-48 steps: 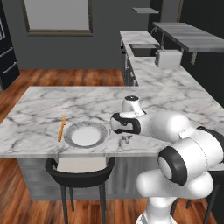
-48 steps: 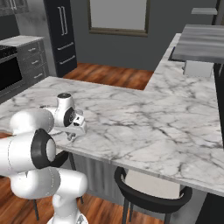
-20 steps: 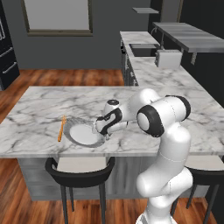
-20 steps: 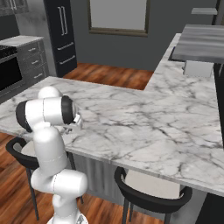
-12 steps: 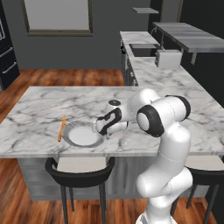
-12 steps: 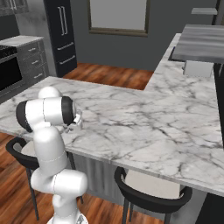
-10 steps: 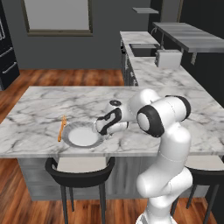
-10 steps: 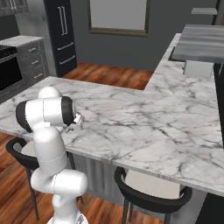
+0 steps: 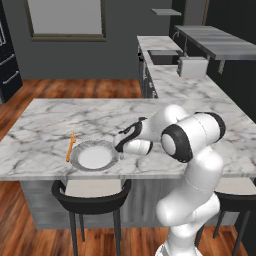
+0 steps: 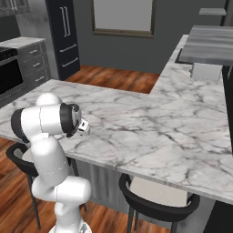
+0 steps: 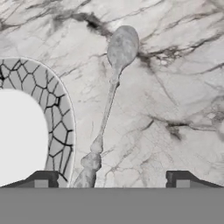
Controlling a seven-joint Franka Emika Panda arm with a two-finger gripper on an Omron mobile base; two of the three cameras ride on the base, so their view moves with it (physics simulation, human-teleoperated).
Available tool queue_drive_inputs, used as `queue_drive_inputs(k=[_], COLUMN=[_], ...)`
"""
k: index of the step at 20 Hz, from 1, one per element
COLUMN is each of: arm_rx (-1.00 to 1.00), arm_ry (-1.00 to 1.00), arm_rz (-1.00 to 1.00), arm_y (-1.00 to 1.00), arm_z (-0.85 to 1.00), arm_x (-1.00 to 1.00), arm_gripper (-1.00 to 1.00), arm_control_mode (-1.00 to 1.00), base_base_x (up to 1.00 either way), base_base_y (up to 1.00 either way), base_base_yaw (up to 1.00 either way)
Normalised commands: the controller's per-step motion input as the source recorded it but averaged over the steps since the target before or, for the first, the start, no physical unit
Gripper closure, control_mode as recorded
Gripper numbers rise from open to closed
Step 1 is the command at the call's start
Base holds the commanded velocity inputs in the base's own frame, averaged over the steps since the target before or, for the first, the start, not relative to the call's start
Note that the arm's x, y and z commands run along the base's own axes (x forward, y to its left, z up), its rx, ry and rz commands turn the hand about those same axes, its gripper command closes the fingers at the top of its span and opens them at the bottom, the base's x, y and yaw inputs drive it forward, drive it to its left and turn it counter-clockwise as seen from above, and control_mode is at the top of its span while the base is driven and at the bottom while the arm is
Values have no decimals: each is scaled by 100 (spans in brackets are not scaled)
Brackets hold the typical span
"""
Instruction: Take the fork and place it on the left side of the plate. Then take the spoon and place it on the right side of the plate. Make sure they're directly next to the plate.
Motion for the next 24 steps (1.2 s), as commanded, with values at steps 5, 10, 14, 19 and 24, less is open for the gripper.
queue_drive_inputs(k=[5, 10, 14, 19, 24], arm_rx=[15, 12, 0, -14, -24], arm_ry=[-24, -21, 2, 36, 43], arm_rz=[1, 7, 0, -9, -10], arm_y=[-37, -7, 0, -15, -32], arm_z=[52, 99, 100, 100, 100], arm_x=[-25, -51, -78, -90, -83], arm_gripper=[-100, -100, -100, -100, -100], arm_control_mode=[-100, -100, -100, -100, -100], base_base_x=[0, 0, 0, 0, 0], base_base_y=[0, 0, 0, 0, 0], base_base_yaw=[0, 0, 0, 0, 0])
